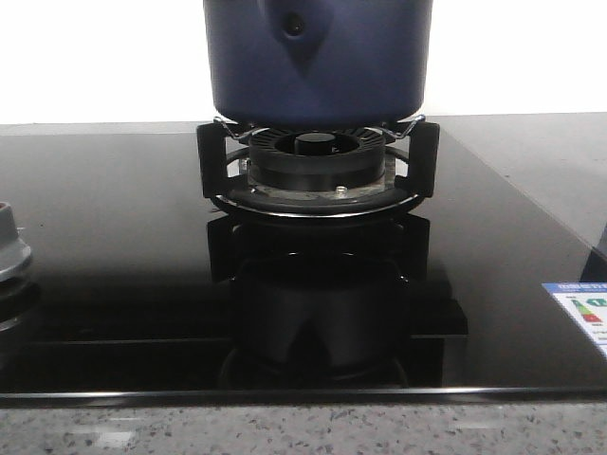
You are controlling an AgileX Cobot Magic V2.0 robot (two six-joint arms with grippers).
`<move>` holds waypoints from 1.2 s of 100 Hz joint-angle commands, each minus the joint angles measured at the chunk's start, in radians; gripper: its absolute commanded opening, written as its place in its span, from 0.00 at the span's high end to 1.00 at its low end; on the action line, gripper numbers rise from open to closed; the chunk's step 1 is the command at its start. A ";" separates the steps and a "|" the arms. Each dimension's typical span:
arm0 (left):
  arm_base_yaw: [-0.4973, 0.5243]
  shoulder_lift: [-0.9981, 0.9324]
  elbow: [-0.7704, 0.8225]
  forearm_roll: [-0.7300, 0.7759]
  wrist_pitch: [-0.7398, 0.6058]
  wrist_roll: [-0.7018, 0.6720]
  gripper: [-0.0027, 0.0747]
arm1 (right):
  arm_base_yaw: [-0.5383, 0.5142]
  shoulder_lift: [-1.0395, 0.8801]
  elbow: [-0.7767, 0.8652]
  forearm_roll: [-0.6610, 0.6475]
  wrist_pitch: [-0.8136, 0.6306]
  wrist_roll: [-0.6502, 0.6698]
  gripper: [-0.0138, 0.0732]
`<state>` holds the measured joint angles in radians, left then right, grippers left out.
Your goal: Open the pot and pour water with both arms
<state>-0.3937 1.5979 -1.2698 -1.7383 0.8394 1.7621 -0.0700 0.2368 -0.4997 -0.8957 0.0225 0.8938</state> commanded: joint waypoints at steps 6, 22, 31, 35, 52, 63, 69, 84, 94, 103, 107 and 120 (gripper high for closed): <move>-0.008 -0.010 -0.042 -0.105 0.034 0.004 0.64 | 0.004 0.010 -0.023 -0.003 -0.038 -0.001 0.92; -0.008 0.014 -0.042 -0.091 0.036 0.004 0.64 | 0.004 0.010 -0.023 -0.003 -0.038 -0.001 0.92; -0.008 0.018 -0.042 -0.081 0.031 0.007 0.64 | 0.004 0.010 -0.020 -0.003 -0.038 -0.001 0.92; -0.008 0.018 -0.042 -0.081 0.018 0.025 0.64 | 0.004 0.010 -0.021 -0.003 -0.038 -0.001 0.92; -0.008 0.018 -0.042 -0.083 -0.026 0.050 0.64 | 0.004 0.010 -0.021 -0.003 -0.038 -0.001 0.92; -0.008 0.018 -0.042 -0.083 -0.028 0.050 0.64 | 0.004 0.010 -0.019 -0.002 -0.038 -0.001 0.92; -0.008 0.018 -0.042 -0.085 -0.016 0.050 0.64 | 0.004 0.010 -0.019 -0.002 -0.038 -0.001 0.92; -0.008 0.018 -0.042 -0.089 0.011 0.050 0.64 | 0.004 0.010 -0.019 -0.002 -0.038 -0.001 0.92; -0.008 0.018 -0.042 -0.089 0.014 0.050 0.64 | 0.004 0.010 -0.019 -0.002 -0.038 -0.001 0.92; -0.008 0.018 -0.042 -0.091 0.008 0.050 0.64 | 0.004 0.010 -0.019 0.002 -0.038 -0.001 0.92; -0.008 0.018 -0.042 -0.090 0.008 0.050 0.64 | 0.004 0.010 -0.019 0.002 -0.038 -0.001 0.92; -0.008 0.018 -0.042 -0.093 0.011 0.050 0.64 | 0.004 0.010 -0.019 0.006 -0.038 -0.001 0.92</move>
<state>-0.3937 1.6641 -1.2713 -1.7479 0.7965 1.8080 -0.0700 0.2368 -0.4938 -0.8911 0.0241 0.8960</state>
